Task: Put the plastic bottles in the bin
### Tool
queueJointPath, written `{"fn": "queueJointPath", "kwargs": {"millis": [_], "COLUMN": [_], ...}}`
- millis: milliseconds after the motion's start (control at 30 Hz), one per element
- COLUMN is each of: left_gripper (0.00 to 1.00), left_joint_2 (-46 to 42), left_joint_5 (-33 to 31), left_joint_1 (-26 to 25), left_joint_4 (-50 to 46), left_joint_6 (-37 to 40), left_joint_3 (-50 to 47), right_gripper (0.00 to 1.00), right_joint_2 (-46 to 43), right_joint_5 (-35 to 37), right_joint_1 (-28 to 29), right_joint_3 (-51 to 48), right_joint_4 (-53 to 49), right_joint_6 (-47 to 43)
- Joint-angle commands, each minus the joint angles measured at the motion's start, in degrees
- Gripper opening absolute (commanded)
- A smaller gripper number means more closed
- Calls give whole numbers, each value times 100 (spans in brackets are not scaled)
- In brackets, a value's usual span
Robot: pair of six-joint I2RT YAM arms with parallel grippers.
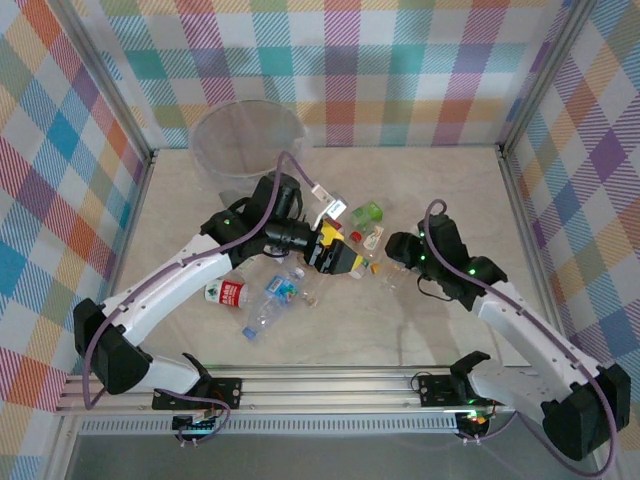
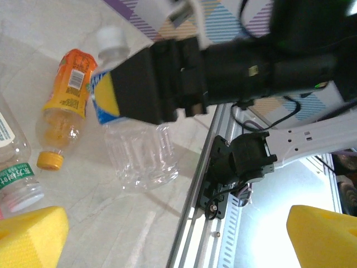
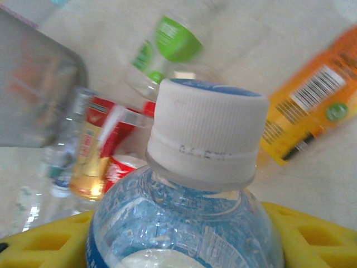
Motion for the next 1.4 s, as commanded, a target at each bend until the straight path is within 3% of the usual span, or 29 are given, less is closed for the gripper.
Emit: {"fn": "queueJointPath", "kwargs": {"millis": [0,167,767,1233,1367], "left_gripper": [100,100,97,60,58], "left_joint_2": [110,133,305,331,306], "left_joint_5": [158,271,-35,140,107], "left_joint_1": [-86,-110,-213,-219,-225], "left_joint_4": [425,657,952,1022,1006], "left_joint_6": [-331,-474,-802,-865,-817], "left_joint_3": [-155,-260,-396,-390,-389], "right_gripper": [56,56,56,56,58], "right_joint_2": [-166,-106,150,266,258], "right_joint_5": [-448,-1056,-1311,-1185,-1168], "right_joint_1": [-14,20,430,627,635], "right_joint_3": [201,290,331,297,288], "right_joint_4": [503,1314,2607,2698,2659], "right_joint_6": [-163,84,794,798,801]}}
